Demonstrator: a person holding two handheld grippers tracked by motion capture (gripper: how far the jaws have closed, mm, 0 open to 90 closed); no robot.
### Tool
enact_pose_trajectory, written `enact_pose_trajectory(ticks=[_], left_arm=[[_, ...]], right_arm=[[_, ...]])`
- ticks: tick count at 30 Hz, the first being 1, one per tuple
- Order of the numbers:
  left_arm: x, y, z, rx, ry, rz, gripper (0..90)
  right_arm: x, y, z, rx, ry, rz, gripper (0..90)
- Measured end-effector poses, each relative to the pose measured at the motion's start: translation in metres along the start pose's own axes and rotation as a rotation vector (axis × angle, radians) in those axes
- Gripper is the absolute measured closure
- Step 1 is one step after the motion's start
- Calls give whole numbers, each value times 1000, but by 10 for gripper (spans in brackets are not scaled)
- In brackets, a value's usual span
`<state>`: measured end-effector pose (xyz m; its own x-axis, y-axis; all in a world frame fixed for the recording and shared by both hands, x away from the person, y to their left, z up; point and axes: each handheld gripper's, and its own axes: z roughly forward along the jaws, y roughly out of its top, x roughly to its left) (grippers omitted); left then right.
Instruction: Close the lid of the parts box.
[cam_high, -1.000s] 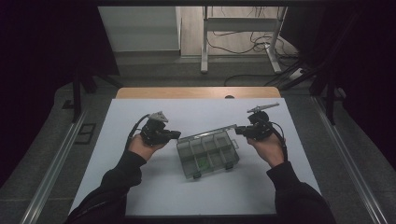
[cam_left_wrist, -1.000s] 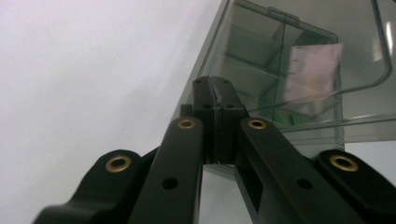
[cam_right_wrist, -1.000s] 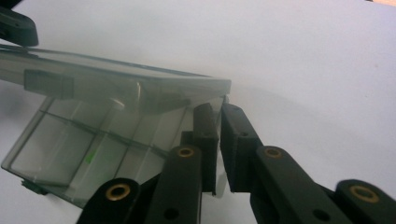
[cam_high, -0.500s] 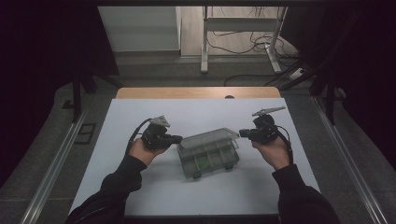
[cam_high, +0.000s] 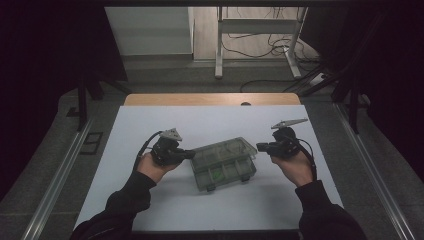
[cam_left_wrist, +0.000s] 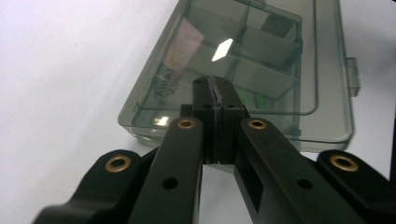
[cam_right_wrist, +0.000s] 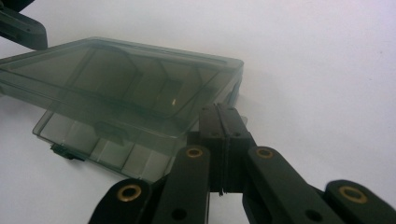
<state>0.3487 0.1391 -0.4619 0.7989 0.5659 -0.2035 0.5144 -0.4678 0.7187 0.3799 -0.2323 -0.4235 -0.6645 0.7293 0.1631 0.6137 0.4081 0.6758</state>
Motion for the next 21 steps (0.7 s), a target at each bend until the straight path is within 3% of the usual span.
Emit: enact_pose_trajectory(ticks=[16, 21], left_arm=[[-21, -5, -3, 16, -28, 29, 897], [-26, -7, -5, 13, -33, 21, 897]], right_arm=[[11, -8, -6, -4, 21, -27, 894], [13, -10, -6, 3, 26, -34, 894]])
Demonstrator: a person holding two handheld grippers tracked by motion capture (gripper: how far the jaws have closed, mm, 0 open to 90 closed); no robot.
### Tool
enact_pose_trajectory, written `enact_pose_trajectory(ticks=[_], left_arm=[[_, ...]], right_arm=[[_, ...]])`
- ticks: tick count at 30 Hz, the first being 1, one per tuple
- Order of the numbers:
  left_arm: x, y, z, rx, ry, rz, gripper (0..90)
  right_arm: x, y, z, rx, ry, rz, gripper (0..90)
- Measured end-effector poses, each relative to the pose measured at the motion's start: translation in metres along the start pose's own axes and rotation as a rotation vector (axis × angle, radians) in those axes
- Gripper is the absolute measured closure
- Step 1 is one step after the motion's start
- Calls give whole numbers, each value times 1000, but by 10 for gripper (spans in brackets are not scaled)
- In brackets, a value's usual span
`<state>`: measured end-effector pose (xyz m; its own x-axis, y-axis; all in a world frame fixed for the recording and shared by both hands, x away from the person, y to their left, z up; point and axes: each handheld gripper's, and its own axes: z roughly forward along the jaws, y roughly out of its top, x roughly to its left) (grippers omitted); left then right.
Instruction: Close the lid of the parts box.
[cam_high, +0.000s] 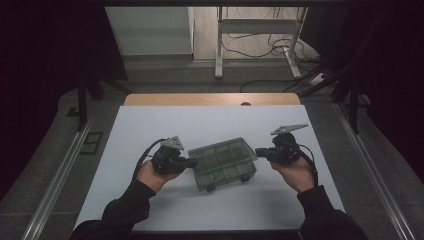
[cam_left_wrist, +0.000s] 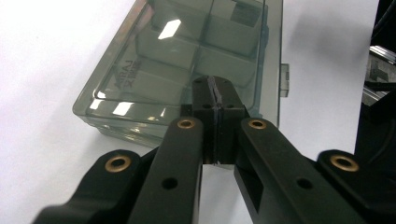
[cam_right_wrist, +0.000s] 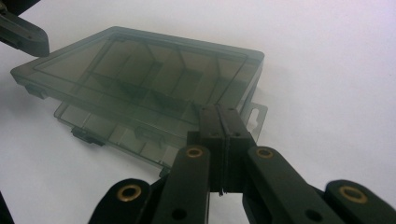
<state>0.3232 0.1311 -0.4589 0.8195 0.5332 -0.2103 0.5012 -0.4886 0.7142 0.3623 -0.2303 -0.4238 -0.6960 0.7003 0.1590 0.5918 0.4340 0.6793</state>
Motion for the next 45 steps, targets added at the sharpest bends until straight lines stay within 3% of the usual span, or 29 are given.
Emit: enact_pose_trajectory(ticks=[12, 23, 45], left_arm=[[-9, -5, -1, 7, -11, -2, 897], [-20, -10, 9, 44, -23, 13, 894], [-18, -16, 21, 91, -2, -4, 894]], right_arm=[[4, -7, 5, 22, -1, -20, 894], [5, -13, 12, 51, -7, -35, 894], [7, -21, 30, 128, -15, -58, 894]])
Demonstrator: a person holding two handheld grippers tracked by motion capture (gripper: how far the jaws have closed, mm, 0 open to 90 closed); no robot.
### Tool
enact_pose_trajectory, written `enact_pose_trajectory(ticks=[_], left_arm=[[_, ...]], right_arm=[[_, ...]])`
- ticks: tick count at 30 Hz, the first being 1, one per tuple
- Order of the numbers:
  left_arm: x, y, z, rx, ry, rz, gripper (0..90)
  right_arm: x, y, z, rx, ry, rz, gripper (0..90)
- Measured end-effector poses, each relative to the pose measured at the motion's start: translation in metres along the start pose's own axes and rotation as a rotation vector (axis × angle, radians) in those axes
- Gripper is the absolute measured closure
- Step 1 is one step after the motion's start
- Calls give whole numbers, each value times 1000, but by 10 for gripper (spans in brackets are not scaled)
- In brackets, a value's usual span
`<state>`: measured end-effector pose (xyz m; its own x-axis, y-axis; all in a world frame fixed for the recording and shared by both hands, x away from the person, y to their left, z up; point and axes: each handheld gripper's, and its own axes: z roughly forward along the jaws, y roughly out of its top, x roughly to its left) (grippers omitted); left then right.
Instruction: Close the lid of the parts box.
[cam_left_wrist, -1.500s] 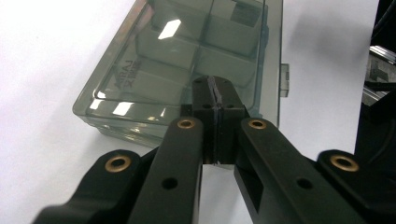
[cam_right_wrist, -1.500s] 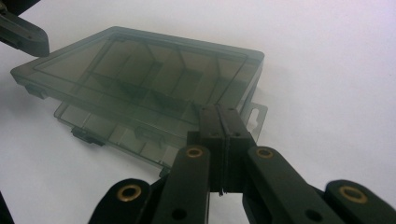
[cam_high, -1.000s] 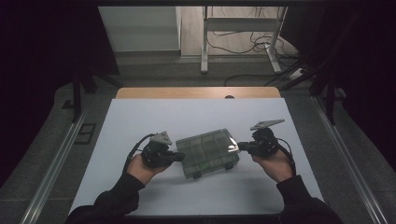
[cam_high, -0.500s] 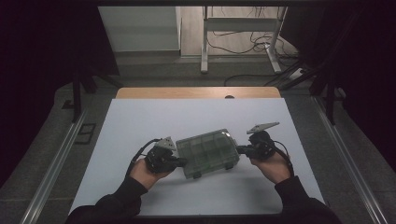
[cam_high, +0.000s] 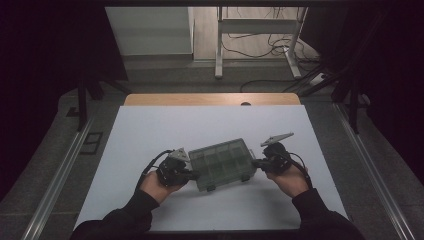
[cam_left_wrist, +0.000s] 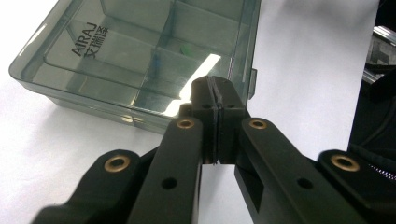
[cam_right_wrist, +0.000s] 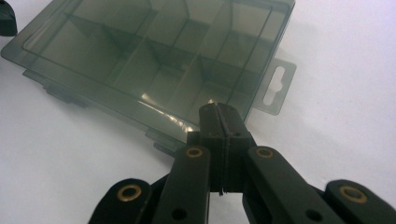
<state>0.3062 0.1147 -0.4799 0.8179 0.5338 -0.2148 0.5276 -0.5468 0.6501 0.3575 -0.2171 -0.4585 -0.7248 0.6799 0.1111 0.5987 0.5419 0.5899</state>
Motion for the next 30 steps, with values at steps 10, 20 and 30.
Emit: enact_pose_trajectory(ticks=[10, 20, 30], left_arm=[[-1, -1, 9, 32, 10, 0, 895], [-3, -1, 9, 36, 5, -4, 896], [-22, -6, 8, 51, -8, 22, 895]], right_arm=[[2, -1, 6, 36, -11, -15, 895], [2, 0, 7, 38, -6, -13, 895], [3, -1, 7, 39, -7, -19, 894]])
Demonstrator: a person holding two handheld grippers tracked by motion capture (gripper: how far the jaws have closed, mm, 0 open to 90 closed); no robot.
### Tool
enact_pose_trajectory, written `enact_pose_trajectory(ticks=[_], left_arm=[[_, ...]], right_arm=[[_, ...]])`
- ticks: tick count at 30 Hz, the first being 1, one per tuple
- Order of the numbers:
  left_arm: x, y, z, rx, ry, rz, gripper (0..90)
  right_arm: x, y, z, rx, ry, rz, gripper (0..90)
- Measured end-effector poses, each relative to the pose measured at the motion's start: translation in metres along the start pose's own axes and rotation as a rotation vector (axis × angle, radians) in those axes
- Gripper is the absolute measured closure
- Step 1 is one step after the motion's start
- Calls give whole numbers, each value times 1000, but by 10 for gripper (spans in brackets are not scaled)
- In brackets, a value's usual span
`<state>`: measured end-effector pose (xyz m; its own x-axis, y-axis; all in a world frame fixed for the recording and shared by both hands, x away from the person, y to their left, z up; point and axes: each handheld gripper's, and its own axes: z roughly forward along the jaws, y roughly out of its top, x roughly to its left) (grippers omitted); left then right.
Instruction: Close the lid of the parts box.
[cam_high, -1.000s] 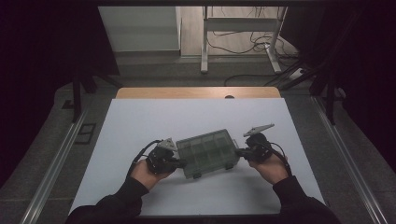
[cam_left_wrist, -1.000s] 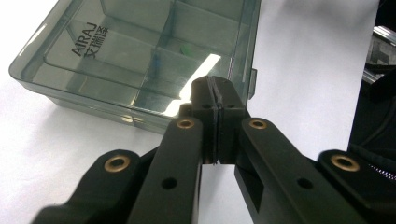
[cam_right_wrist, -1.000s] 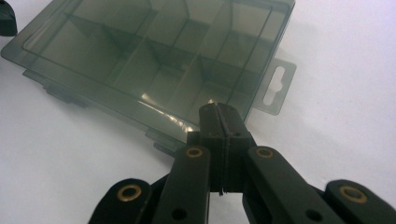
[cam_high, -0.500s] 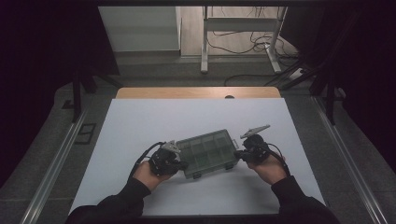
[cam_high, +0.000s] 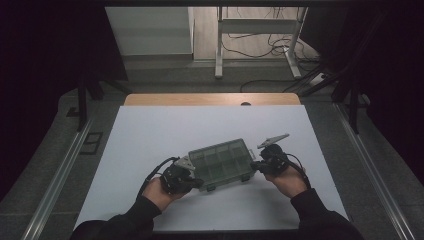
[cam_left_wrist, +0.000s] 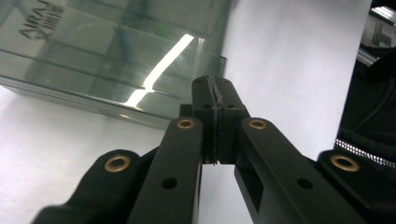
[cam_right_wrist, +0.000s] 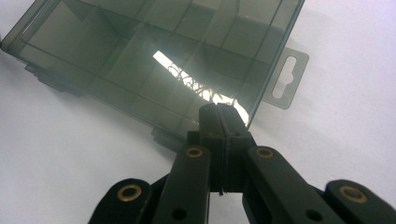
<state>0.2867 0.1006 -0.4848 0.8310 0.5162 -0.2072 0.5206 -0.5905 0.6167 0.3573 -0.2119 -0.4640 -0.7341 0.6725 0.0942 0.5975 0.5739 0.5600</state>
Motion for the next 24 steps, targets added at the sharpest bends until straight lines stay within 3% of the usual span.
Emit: enact_pose_trajectory(ticks=[2, 8, 12, 17, 24], left_arm=[[-2, -2, 1, 12, -2, 6, 896], [-4, -8, 12, 49, -41, -40, 895], [-2, -10, 21, 93, -26, -42, 896], [0, -9, 23, 98, -27, -32, 897], [9, -9, 21, 93, -16, -49, 898]], right_arm=[[0, 0, 0, 1, 0, -1, 894], [1, 0, -1, 7, -2, -7, 894], [3, 0, -1, 10, 1, -17, 893], [3, 0, -1, 12, 4, -19, 893], [4, 1, 0, 15, 13, -26, 893]])
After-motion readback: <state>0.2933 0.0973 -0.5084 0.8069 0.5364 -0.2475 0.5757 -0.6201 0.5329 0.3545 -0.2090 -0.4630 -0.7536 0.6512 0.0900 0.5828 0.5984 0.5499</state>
